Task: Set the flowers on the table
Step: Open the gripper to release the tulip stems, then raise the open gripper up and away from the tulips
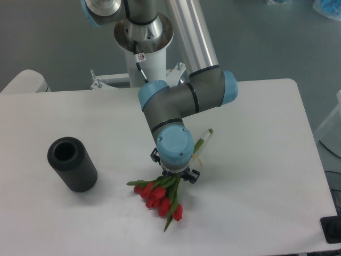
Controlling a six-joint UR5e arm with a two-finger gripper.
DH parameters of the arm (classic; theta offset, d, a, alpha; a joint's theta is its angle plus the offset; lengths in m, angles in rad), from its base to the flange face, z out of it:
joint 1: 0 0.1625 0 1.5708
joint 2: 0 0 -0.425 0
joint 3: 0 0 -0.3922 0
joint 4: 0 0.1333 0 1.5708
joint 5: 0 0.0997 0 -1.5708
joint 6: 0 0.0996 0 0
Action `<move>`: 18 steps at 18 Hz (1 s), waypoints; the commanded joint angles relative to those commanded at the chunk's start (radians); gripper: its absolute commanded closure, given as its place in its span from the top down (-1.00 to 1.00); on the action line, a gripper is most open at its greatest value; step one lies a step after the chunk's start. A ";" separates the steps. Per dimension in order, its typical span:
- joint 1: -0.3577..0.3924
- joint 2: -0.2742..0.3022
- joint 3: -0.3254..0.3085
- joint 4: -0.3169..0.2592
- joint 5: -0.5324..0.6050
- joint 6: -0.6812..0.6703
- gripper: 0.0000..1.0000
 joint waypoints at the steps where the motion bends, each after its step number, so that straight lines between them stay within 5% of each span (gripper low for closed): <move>1: 0.000 0.000 0.003 -0.002 0.000 0.000 1.00; 12: 0.046 0.041 0.034 0.028 -0.017 0.080 1.00; 18: 0.072 0.058 0.054 0.022 -0.041 0.247 1.00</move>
